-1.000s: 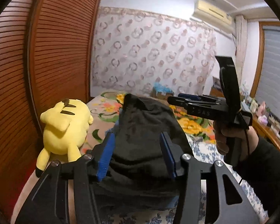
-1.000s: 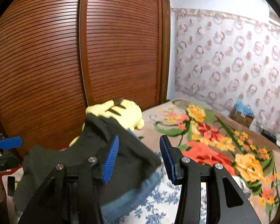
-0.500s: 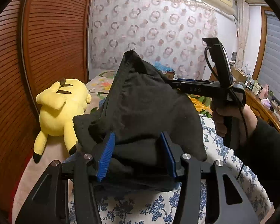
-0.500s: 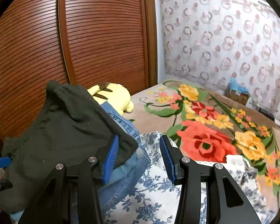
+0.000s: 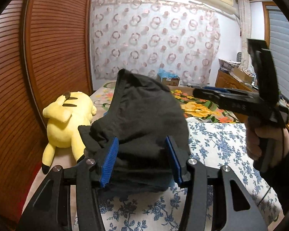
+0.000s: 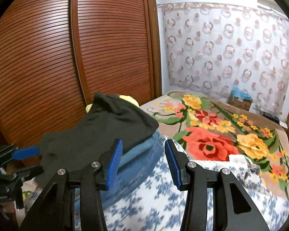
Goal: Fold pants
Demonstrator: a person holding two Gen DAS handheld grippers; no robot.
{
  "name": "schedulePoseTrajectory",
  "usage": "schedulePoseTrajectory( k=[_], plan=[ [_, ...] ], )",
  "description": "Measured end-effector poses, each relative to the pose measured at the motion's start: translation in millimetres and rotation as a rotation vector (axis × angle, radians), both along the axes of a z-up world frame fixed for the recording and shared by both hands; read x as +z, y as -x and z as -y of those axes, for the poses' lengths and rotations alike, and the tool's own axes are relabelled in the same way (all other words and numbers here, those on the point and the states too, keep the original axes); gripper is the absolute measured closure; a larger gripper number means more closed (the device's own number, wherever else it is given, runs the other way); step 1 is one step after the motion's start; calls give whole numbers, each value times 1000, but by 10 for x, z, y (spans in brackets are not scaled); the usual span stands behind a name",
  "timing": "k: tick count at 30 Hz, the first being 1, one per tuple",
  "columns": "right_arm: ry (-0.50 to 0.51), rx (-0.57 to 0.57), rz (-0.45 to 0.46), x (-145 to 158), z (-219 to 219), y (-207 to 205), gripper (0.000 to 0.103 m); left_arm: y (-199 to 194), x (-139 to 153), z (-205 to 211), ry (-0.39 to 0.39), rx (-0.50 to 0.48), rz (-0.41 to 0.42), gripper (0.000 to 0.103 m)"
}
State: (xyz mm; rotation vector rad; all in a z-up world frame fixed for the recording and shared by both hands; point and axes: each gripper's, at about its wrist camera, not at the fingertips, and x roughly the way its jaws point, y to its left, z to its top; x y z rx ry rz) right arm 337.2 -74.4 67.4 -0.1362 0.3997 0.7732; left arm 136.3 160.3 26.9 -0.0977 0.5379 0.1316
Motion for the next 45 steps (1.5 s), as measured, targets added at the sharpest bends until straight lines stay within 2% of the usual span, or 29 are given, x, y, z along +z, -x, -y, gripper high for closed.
schedulePoseTrajectory(
  k=[3, 5, 10, 24, 31, 36, 45],
  plan=[
    [-15, -16, 2, -2, 147, 271, 56, 76, 41, 59, -7, -25, 11, 46],
    [-19, -30, -1, -16, 243, 421, 56, 141, 65, 106, -2, -49, 27, 24],
    [-21, -64, 9, -7, 429, 819, 56, 242, 95, 237, 1, -99, 31, 8],
    [-53, -195, 24, -51, 816, 1747, 54, 452, 95, 675, -46, -178, 37, 8],
    [-59, -266, 25, -106, 955, 2218, 47, 485, 46, 858, -53, -159, 1, 8],
    [-56, -312, 18, -130, 991, 2457, 44, 574, 9, 967, -6, -199, 5, 8],
    [-59, -382, -13, -153, 1068, 2756, 30, 676, -113, 1219, -3, -242, -16, 8]
  ],
)
